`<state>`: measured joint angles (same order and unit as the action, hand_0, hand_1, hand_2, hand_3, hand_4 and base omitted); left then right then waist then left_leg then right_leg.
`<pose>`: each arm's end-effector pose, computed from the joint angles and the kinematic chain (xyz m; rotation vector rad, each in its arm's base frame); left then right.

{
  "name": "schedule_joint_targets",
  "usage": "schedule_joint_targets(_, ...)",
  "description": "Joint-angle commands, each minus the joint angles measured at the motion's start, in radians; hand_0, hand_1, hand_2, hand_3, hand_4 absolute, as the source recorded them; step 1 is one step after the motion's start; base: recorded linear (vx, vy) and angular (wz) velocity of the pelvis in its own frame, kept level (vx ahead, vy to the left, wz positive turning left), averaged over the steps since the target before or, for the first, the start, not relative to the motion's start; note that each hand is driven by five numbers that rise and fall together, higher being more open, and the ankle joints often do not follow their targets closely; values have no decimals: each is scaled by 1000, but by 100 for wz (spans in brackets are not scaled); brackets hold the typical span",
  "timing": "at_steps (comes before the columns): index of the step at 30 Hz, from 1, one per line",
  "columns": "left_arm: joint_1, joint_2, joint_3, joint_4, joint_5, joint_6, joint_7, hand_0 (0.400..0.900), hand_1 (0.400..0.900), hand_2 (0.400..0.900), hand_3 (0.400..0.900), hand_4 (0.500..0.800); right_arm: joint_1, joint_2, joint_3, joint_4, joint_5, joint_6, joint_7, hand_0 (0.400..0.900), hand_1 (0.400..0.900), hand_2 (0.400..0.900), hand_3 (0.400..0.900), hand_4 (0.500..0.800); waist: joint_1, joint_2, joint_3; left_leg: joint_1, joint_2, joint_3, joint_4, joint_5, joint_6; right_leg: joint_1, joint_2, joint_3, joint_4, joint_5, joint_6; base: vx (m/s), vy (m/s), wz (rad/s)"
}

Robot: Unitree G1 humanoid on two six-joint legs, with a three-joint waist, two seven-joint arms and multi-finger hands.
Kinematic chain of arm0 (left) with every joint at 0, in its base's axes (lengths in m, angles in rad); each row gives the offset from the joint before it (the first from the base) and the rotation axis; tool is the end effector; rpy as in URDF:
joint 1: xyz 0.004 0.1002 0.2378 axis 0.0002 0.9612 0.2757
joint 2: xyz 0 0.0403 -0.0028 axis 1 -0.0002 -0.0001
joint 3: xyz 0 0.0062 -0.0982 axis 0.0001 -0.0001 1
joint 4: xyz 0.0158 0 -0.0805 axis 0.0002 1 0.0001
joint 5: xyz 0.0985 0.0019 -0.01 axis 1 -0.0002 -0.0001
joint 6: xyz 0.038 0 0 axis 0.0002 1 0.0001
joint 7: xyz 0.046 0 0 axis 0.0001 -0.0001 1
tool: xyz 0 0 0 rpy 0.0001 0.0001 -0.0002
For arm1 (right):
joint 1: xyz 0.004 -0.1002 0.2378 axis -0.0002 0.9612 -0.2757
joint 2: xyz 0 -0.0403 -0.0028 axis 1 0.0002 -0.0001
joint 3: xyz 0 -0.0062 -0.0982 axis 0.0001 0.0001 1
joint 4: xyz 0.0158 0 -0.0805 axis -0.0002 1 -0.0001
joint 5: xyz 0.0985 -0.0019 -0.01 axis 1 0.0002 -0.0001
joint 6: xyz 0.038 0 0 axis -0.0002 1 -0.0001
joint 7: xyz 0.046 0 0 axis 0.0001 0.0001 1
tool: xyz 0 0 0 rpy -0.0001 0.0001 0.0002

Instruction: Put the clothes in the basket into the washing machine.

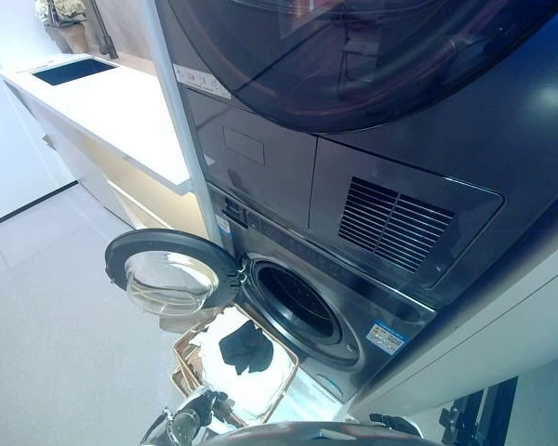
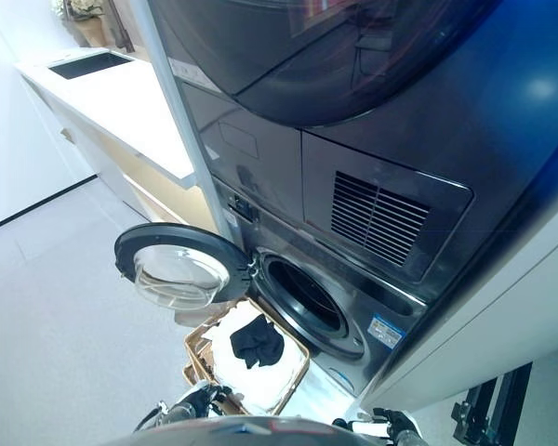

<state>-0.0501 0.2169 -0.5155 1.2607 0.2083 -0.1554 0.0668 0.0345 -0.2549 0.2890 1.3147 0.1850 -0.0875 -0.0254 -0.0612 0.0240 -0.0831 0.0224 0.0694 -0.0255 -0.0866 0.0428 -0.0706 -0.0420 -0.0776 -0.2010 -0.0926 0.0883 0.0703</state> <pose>0.0819 0.1890 -0.1121 0.6890 1.0351 -0.4281 0.0458 -0.2239 -0.1135 -0.2604 1.2731 -0.0592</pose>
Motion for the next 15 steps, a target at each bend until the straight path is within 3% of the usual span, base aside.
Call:
schedule_joint_targets(1,-94,39,15,14,33,-42,36,900,900,900,900,800,-66,7,33,38,0,-30,-20,900,900,900,900,800,-12,-57,-3,-49,-68,12,-1,-14,33,13,1,24,7,-3,41,0,0,0)
schedule_joint_targets(5,-97,37,12,19,42,-39,44,900,900,900,900,800,-66,8,34,41,-1,-29,-20,900,900,900,900,800,-14,-56,-6,-46,-67,15,-1,-16,32,14,2,27,6,-4,40,9,-1,-3)
schedule_joint_targets(10,-129,48,-90,-6,188,-46,71,900,900,900,900,800,-82,1,41,38,3,-35,-28,900,900,900,900,800,-21,-53,0,-47,-66,19,-1,-20,31,9,4,35,6,-5,42,8,-6,-6)
schedule_joint_targets(13,-152,67,-122,-18,217,-52,69,900,900,900,900,800,-95,-12,43,37,13,-38,-28,900,900,900,900,800,-23,-51,14,-56,-65,20,-1,-17,31,-4,4,39,7,-2,43,-6,5,-2)
schedule_joint_targets(15,-190,84,-164,-36,289,-46,113,900,900,900,900,800,-114,-22,37,38,30,-43,-39,900,900,900,900,800,-26,-50,33,-73,-64,22,-1,-14,31,-25,4,44,8,4,45,-50,12,-6)
